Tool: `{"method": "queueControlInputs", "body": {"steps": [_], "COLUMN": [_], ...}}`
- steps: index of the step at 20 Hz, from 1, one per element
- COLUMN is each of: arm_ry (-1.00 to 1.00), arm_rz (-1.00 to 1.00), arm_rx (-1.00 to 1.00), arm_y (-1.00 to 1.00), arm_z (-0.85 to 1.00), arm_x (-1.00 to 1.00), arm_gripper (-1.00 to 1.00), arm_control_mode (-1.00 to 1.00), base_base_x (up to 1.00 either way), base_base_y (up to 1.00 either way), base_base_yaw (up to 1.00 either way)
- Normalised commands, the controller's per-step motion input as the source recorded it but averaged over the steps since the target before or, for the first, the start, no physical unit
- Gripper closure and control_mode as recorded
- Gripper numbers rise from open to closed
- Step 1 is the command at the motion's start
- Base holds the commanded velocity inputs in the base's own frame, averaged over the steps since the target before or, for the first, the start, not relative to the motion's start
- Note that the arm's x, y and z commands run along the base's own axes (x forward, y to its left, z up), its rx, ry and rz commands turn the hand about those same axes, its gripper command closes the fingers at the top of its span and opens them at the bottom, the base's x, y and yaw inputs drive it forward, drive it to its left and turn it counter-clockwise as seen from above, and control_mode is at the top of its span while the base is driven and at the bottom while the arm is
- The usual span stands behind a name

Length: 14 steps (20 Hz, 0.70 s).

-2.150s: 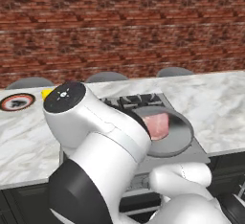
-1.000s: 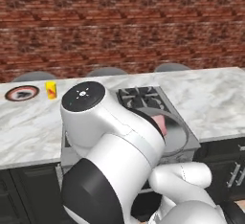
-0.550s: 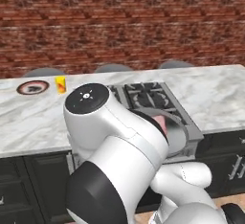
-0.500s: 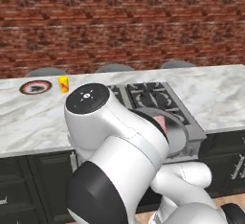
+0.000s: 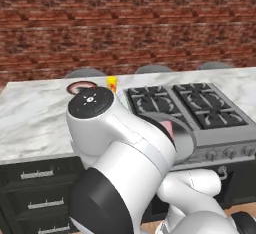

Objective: Pick up the pan with the steak in it and place it on the dining table. Then place the steak on the plate.

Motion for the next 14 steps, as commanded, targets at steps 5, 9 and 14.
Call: {"method": "queueControlInputs", "body": {"steps": [5, 9, 14], "arm_ry": [0.0, 0.0, 0.0], "arm_rz": [0.0, 0.0, 0.0], "arm_rx": [0.0, 0.0, 0.0], "arm_y": [0.0, 0.0, 0.0], "arm_z": [0.0, 0.0, 0.0], "arm_x": [0.0, 0.0, 0.0], "arm_gripper": [1.0, 1.0, 1.0], "arm_control_mode": [1.0, 1.0, 1.0], "base_base_x": [0.0, 0.0, 0.0], "base_base_y": [1.0, 1.0, 1.0], "base_base_yaw": [0.0, 0.0, 0.0]}}
